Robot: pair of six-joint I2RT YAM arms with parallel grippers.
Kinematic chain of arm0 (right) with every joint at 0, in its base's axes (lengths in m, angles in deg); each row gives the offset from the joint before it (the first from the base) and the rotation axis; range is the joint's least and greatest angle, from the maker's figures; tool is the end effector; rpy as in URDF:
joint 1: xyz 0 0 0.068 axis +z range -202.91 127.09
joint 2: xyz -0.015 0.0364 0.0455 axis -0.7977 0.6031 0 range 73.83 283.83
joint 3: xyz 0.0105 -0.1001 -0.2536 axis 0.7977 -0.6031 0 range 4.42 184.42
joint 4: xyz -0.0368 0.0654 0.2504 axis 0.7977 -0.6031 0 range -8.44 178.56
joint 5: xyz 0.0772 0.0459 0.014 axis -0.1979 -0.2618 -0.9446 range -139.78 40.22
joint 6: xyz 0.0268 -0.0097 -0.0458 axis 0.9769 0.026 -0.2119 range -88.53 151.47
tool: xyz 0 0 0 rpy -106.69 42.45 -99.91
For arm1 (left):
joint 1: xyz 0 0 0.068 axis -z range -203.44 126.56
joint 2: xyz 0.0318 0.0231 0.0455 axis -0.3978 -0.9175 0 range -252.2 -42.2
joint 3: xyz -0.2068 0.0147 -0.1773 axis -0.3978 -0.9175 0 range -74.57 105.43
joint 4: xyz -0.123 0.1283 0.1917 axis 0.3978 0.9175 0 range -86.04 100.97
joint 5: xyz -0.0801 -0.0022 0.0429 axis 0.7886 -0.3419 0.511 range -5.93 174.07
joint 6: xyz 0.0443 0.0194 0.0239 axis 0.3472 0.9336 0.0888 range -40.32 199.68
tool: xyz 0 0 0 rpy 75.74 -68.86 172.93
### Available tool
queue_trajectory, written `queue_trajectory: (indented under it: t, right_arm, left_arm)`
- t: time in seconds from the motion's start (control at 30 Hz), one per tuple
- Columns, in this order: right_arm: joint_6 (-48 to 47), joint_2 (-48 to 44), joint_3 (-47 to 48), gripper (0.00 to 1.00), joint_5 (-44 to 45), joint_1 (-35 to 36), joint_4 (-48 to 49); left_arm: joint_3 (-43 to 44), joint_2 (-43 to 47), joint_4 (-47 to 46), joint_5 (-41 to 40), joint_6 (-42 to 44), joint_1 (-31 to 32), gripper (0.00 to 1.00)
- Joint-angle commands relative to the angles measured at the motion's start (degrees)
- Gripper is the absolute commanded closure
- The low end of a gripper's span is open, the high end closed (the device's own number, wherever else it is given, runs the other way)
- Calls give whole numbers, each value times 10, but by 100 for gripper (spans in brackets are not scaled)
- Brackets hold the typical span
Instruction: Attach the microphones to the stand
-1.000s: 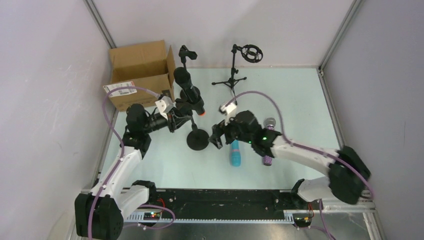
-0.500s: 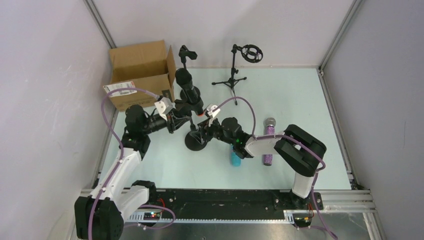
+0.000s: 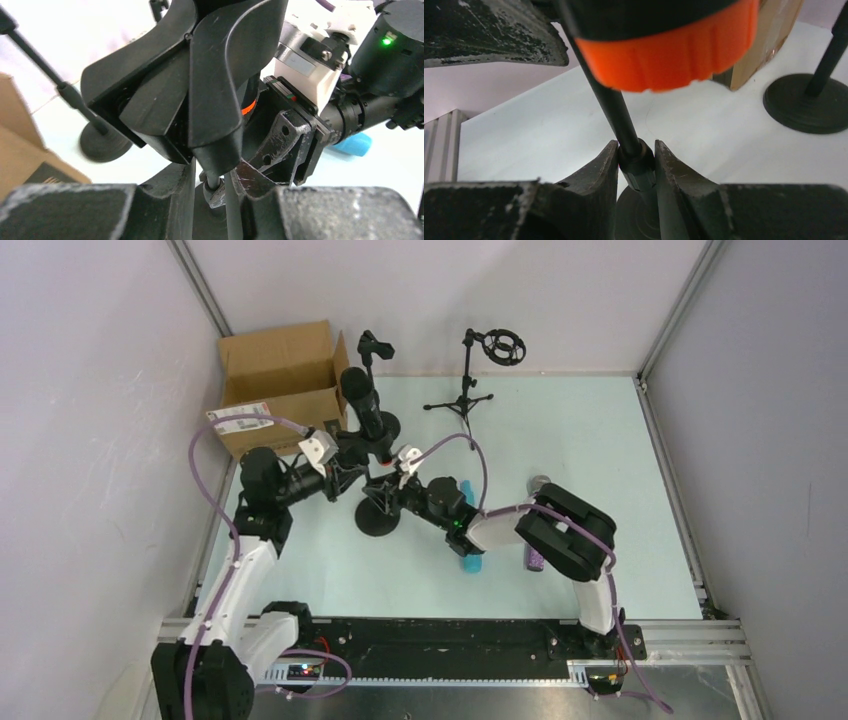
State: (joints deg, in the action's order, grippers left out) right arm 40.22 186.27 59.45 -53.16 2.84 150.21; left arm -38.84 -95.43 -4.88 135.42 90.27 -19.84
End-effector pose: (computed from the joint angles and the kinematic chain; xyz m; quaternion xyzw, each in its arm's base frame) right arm 0.2304 0.3422 0.1916 -0.2910 0.6152 0.4078 0.6087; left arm 0.2066 -0.0409 0.2940 0.3646 0.6435 -0.2922 0.6063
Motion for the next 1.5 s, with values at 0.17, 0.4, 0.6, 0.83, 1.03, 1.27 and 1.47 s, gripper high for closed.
queue_trajectory:
  t: [0.17,0.4,0.6,0.83,1.03,1.27,1.47]
  right_arm:
    - [-43,124,227,100,11,44,-61]
    - [-62,223,431,100,-6,52,-145]
    - [-27,314,624,100,-25,32,-239]
    - [-39,363,722,100,-23,31,-305]
    - [-33,353,714,100,-19,35,-349]
    - [-2,299,609,49,-8,46,-335]
    - [24,271,581,28,-18,42,-345]
  left_arm:
    - [94,-28,185,87,117,-186,100]
    - [130,-54,205,112,160,-269,99]
    - [165,-82,207,121,180,-289,99]
    - [173,-116,207,123,185,-306,99]
    - [151,-125,207,124,194,-326,100]
    - [124,-104,207,128,198,-342,99]
    - [133,-102,207,120,189,-344,98]
